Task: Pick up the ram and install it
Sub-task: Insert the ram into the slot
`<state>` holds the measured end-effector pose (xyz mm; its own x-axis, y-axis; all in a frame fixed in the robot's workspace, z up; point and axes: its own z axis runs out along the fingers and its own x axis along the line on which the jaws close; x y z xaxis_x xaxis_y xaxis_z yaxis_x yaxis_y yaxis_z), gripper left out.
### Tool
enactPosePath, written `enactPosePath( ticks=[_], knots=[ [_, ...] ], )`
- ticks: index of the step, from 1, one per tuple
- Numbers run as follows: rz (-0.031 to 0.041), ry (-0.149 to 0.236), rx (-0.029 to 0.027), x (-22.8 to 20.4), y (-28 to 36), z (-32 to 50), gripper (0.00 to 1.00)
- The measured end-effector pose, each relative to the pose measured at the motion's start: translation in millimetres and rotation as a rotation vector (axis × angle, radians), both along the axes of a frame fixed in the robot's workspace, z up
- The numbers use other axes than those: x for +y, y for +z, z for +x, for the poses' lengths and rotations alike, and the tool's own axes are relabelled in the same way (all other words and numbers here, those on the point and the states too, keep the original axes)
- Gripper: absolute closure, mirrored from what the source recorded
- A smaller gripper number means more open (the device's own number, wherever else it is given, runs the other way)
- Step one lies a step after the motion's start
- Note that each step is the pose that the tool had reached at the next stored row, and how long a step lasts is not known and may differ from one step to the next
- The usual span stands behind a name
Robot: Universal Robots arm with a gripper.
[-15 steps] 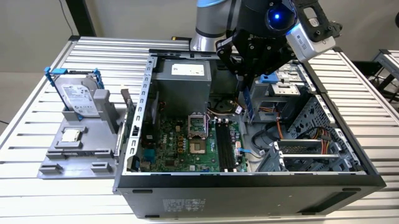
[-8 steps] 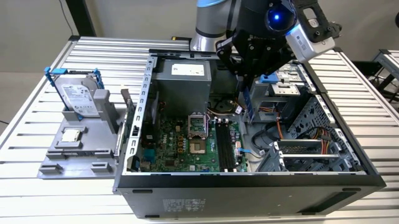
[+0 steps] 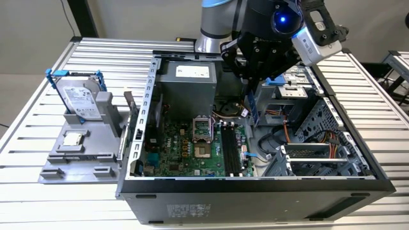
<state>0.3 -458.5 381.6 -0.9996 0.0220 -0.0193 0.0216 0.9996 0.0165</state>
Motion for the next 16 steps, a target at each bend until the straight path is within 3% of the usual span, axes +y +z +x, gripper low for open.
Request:
enactPosePath(
  ticks=[16],
  knots=[
    [0.0002, -0.001, 0.0000, 0.0, -4.2, 3.7, 1.00]
  ],
)
